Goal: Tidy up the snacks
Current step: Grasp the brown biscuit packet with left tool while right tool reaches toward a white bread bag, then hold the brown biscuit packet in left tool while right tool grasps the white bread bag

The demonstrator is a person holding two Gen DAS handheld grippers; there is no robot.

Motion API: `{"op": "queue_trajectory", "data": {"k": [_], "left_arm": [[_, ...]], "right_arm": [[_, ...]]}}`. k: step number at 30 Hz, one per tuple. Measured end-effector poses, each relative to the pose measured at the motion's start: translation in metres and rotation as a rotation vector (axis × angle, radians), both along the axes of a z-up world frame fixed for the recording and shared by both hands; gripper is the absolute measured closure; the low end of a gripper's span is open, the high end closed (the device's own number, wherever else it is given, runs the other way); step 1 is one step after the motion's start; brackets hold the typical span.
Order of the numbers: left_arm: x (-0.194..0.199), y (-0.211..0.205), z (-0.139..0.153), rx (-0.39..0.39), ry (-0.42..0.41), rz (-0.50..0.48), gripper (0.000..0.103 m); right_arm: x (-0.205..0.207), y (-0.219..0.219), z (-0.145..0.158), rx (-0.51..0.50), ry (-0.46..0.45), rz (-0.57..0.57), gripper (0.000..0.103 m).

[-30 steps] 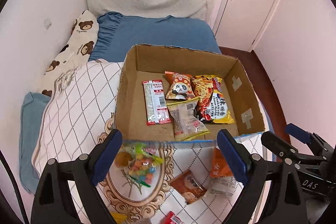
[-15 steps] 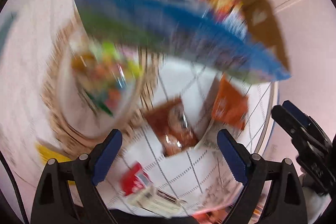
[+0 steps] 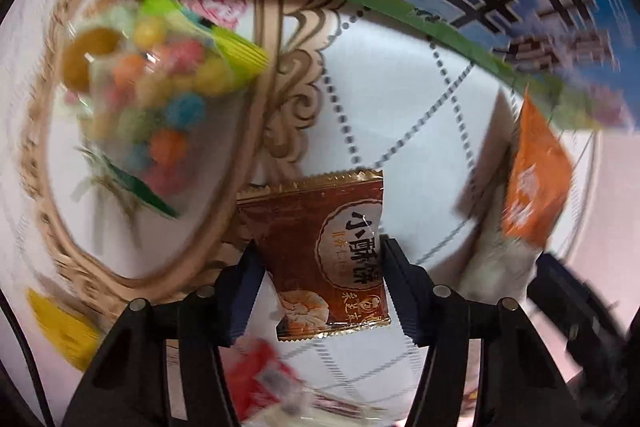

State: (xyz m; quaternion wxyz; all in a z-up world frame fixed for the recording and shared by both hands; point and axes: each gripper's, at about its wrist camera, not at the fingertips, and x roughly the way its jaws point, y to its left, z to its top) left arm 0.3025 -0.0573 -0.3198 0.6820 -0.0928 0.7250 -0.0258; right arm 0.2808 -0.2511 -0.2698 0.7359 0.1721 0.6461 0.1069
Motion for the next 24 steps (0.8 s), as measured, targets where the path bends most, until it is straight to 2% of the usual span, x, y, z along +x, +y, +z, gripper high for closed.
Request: {"op": "queue_trajectory", "data": {"k": [2, 5, 6, 7, 9, 10, 11, 16, 18, 21, 24], "left_arm": [[-0.004, -0.001, -0.001, 0.039, -0.011, -0.038, 0.046], [-0.009, 0.000, -0.004, 0.055, -0.004, -0.049, 0.046], [-0.011, 0.000, -0.006, 0.055, -0.001, -0.049, 0.046], [-0.013, 0.000, -0.007, 0.052, 0.000, -0.049, 0.046], [-0.014, -0.002, -0.008, 0.046, -0.003, -0.049, 0.046], [-0.015, 0.003, -0.009, 0.044, -0.004, -0.044, 0.046], [-0.016, 0.003, -0.010, 0.039, -0.003, -0.039, 0.046], [-0.025, 0.011, -0.015, 0.027, -0.003, -0.028, 0.046], [-0.028, 0.022, -0.015, 0.021, -0.002, -0.019, 0.046], [-0.032, 0.051, -0.016, 0.002, 0.003, 0.005, 0.046], [-0.035, 0.060, -0.019, -0.001, 0.002, 0.016, 0.047]], "right_arm": [[-0.007, 0.001, -0.011, 0.036, 0.025, -0.020, 0.033], [-0.024, 0.015, -0.017, 0.181, 0.119, 0.012, 0.033], [-0.030, 0.023, -0.012, 0.215, 0.119, 0.041, 0.033], [-0.034, 0.029, -0.004, 0.198, 0.094, 0.074, 0.033], [-0.037, 0.044, 0.015, 0.084, -0.005, 0.179, 0.030], [-0.036, 0.052, 0.020, 0.015, -0.046, 0.227, 0.022], [-0.035, 0.058, 0.022, -0.043, -0.072, 0.264, 0.021], [-0.034, 0.109, 0.021, -0.227, -0.173, 0.612, 0.021], [-0.032, 0.125, 0.016, -0.298, -0.190, 0.750, 0.021], [-0.033, 0.146, 0.000, -0.374, -0.162, 0.879, 0.021], [-0.030, 0.151, -0.018, -0.408, -0.117, 0.916, 0.021]]}}
